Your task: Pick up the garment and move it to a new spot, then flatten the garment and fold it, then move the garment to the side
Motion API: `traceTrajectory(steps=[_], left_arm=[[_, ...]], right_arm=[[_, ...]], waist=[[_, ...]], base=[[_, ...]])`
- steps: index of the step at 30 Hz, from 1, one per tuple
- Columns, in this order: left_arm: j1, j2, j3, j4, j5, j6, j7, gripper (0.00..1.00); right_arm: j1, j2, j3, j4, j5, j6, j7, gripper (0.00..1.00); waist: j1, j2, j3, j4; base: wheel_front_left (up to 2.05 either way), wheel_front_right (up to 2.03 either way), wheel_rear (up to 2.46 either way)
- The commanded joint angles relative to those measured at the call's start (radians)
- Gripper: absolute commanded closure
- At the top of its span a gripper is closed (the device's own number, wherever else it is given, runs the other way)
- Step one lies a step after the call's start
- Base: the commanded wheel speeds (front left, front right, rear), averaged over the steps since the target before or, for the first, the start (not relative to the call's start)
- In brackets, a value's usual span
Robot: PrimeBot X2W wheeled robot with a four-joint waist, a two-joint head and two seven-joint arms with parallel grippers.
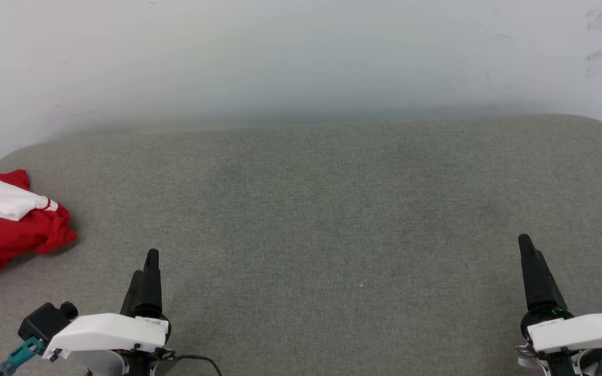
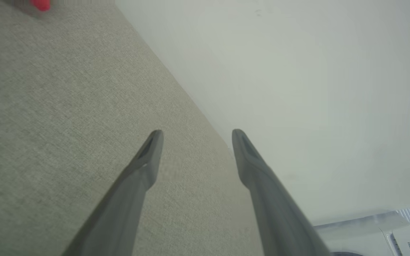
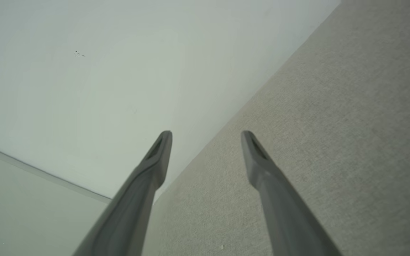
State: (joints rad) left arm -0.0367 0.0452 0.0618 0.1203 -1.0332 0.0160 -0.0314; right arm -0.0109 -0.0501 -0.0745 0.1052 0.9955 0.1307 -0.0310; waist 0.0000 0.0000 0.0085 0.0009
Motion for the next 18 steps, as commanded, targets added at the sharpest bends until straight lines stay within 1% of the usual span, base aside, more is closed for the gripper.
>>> traceTrajectory(steps=[1,11,18], left_arm=[[-0.002,0.004,-0.009,-0.022,0.054,0.009,-0.013,0.00],[0.013,0.004,-0.036,-0.037,0.200,0.039,-0.045,0.00],[0.021,0.005,-0.054,-0.047,0.311,0.048,-0.067,0.00]], right_arm=[[-0.006,-0.001,0.009,-0.028,-0.056,0.000,-0.013,0.00],[0.016,-0.001,0.033,-0.043,-0.221,0.000,-0.045,0.00],[0.029,-0.001,0.042,-0.050,-0.320,0.000,-0.067,0.00]], waist=[[0.0000,0.0000,0.000,0.001],[0.0000,0.0000,-0.002,0.002],[0.0000,0.0000,-0.004,0.004]], base=[[0.00,0.00,0.00],[0.00,0.00,0.00],[0.00,0.00,0.00]])
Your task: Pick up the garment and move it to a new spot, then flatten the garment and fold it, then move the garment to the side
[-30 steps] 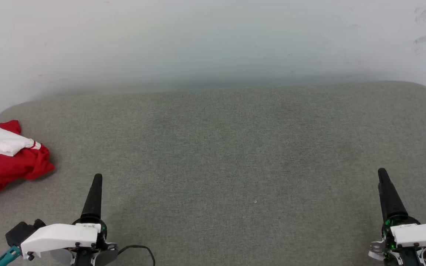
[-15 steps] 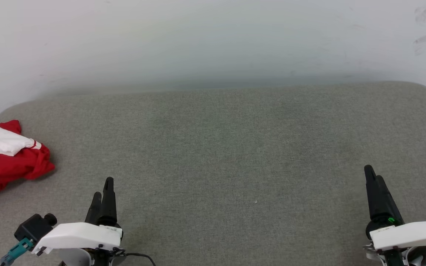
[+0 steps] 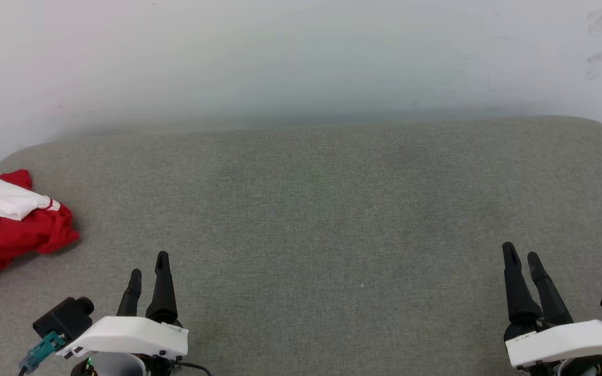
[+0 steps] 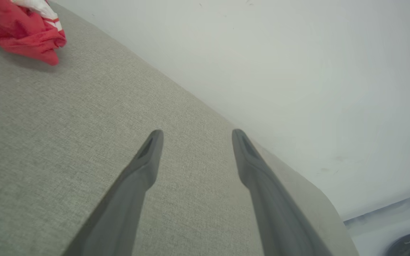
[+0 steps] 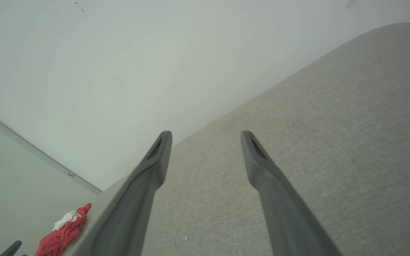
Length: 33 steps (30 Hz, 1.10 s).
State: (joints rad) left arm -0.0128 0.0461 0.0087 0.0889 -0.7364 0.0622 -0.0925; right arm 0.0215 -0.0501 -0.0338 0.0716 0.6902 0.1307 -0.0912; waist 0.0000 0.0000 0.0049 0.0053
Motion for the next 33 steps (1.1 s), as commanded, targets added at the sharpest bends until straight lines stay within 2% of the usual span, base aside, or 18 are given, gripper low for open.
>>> traceTrajectory(steps=[1,12,33], left_arm=[[-0.002,0.005,-0.004,-0.016,0.032,0.003,-0.009,0.00],[0.012,0.008,-0.027,-0.033,0.172,0.018,-0.041,0.00],[0.040,0.010,-0.053,-0.056,0.378,0.000,-0.095,0.00]], right_arm=[[-0.003,-0.001,0.002,-0.019,-0.029,0.000,-0.010,0.00],[0.020,-0.001,0.013,-0.037,-0.169,0.000,-0.043,0.00],[0.052,-0.001,0.020,-0.077,-0.360,0.000,-0.096,0.00]], waist=[[0.0000,0.0000,0.000,0.000],[0.0000,0.0000,0.000,0.003],[0.0000,0.0000,-0.002,0.005]], base=[[0.00,0.00,0.00],[0.00,0.00,0.00],[0.00,0.00,0.00]])
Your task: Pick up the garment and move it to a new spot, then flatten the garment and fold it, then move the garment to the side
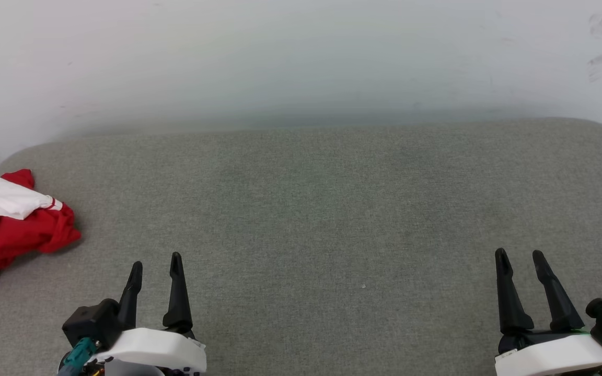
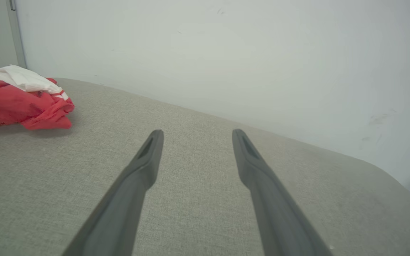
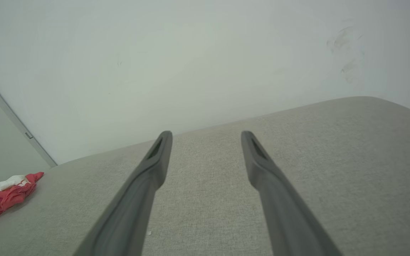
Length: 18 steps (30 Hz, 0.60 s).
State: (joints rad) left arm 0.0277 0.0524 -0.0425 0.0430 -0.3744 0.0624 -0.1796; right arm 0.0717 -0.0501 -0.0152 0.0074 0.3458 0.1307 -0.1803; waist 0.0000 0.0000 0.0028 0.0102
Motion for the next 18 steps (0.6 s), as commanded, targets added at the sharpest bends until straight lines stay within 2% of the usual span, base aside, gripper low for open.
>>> traceTrajectory(steps=[1,18], left_arm=[[0.001,0.004,-0.002,-0.010,0.024,-0.002,-0.011,0.00],[0.028,-0.001,0.003,-0.002,0.146,-0.017,-0.047,0.00]], right_arm=[[0.004,-0.001,0.002,-0.013,-0.022,0.000,-0.009,0.00],[0.033,0.000,-0.001,-0.027,-0.135,0.000,-0.045,0.00]], waist=[[0.0000,0.0000,0.000,0.000],[0.0000,0.0000,0.000,0.001]], base=[[0.00,0.00,0.00],[0.00,0.00,0.00]])
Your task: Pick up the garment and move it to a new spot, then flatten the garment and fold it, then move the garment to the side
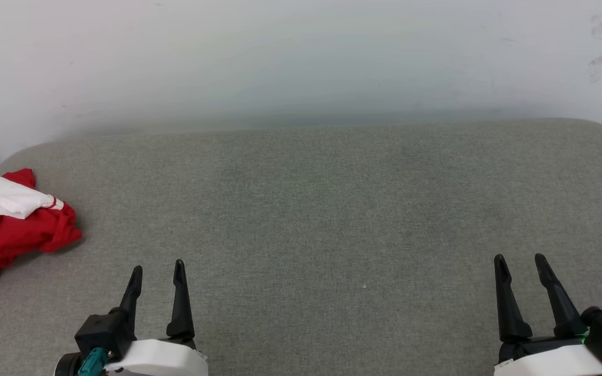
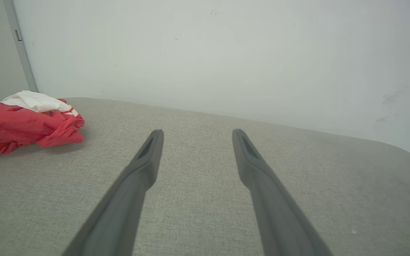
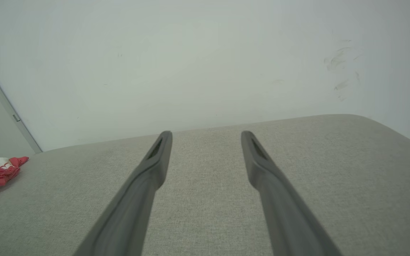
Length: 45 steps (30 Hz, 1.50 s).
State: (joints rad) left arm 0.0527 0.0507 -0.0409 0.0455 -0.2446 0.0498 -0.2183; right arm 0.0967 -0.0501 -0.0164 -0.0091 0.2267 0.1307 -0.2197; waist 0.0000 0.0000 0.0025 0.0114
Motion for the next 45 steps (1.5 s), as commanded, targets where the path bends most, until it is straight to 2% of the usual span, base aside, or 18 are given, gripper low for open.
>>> traceTrajectory(steps=[1,24,45], left_arm=[[0.004,0.000,0.002,-0.004,0.022,-0.005,-0.010,0.00],[0.021,0.000,-0.006,0.013,0.118,0.004,-0.050,0.00],[0.019,0.000,0.000,0.036,0.092,-0.002,-0.047,0.00]], right_arm=[[0.010,0.000,-0.002,-0.010,-0.015,0.000,-0.009,0.00],[0.034,0.000,0.008,-0.026,-0.133,0.000,-0.047,0.00],[0.049,0.000,0.016,-0.004,-0.081,0.000,-0.046,0.00]], waist=[[0.0000,0.0000,0.000,0.000],[0.0000,0.0000,-0.003,0.004],[0.0000,0.0000,-0.005,0.030]], base=[[0.00,0.00,0.00],[0.00,0.00,0.00],[0.00,0.00,0.00]])
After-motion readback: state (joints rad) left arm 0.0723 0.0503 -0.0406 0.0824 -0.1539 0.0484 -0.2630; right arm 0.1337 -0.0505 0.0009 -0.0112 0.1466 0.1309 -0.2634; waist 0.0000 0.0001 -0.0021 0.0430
